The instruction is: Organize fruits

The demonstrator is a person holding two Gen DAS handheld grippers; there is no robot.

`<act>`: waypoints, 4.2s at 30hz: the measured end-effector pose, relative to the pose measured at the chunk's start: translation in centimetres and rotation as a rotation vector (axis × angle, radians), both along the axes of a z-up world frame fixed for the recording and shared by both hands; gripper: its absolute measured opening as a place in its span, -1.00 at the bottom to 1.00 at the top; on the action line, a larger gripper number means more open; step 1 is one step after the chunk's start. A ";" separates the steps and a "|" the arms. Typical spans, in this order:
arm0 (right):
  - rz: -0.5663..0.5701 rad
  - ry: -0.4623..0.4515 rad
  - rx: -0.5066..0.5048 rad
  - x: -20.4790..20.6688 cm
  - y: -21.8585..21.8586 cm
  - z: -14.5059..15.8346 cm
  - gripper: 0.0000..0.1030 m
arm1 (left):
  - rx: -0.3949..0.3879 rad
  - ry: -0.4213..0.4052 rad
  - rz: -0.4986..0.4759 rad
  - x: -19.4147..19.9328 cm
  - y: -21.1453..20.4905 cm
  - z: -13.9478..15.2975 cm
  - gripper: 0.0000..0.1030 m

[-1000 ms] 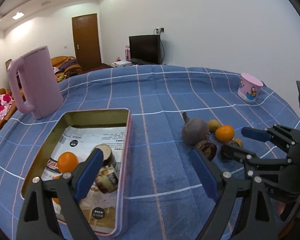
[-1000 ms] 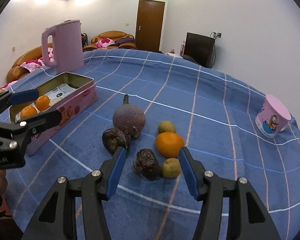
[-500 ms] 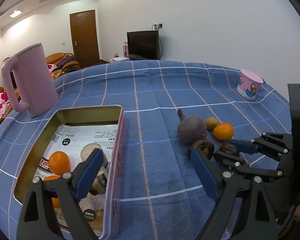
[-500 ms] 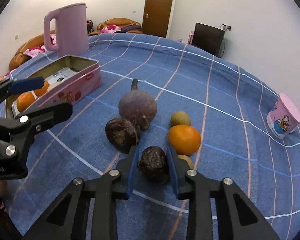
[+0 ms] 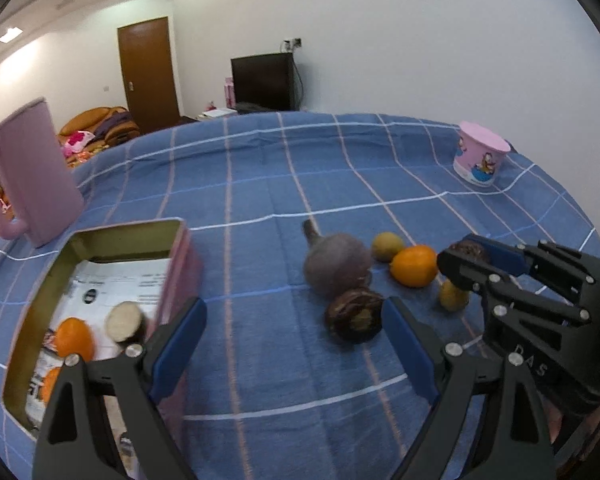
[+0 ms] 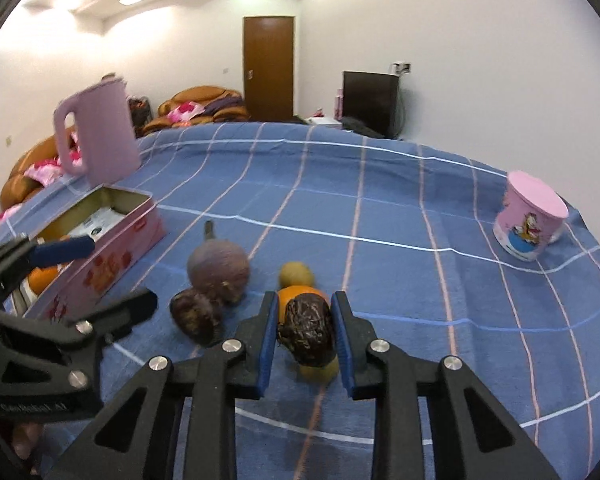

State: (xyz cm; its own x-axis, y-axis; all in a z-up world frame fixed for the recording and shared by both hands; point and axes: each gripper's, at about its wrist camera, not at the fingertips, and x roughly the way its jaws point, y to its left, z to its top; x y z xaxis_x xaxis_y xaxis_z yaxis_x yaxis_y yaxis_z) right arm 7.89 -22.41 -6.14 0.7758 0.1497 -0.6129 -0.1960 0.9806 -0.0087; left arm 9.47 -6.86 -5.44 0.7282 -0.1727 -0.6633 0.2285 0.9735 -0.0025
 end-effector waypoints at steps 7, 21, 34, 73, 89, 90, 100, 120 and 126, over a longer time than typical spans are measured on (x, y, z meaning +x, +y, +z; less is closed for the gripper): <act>-0.021 0.004 0.031 0.1 -0.9 0.2 -0.45 | -0.030 0.084 -0.040 1.4 -1.4 -1.4 0.56; -0.046 0.006 0.042 0.2 -1.5 0.0 -0.45 | -0.009 0.167 -0.088 3.2 -3.3 -2.9 0.10; -0.032 0.014 0.036 0.3 -1.3 -0.1 -0.45 | 0.003 0.102 -0.094 2.0 -3.1 -2.3 -0.15; 0.033 0.028 0.029 -3.8 -2.2 0.2 -0.44 | -0.098 -0.066 -0.038 -0.5 -0.7 -0.1 -0.15; 0.093 0.166 0.056 -3.7 -1.6 -1.5 -0.38 | -0.102 -0.064 -0.046 -0.5 -0.8 -0.1 -0.15; 0.093 0.169 0.059 -3.6 -1.7 -1.5 -0.38 | -0.103 -0.066 -0.046 -0.6 -0.8 -0.1 -0.15; 0.105 0.193 0.066 -3.5 -1.4 -1.8 0.00 | -0.108 -0.072 -0.055 -0.8 -0.8 0.0 -0.15; 0.088 0.092 0.042 -4.2 -0.9 -1.1 -0.23 | -0.117 -0.123 -0.034 -1.5 -0.5 0.6 -0.15; 0.081 0.014 0.056 -4.7 -0.9 0.0 -0.23 | -0.098 -0.163 -0.027 -2.1 -0.5 0.9 -0.15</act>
State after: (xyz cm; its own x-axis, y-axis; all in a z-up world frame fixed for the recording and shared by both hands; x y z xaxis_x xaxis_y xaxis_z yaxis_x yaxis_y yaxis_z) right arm 3.19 -23.36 -6.15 0.7514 0.2456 -0.6124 -0.2744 0.9604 0.0485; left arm 7.36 -7.40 -4.54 0.8190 -0.2512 -0.5159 0.2592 0.9641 -0.0579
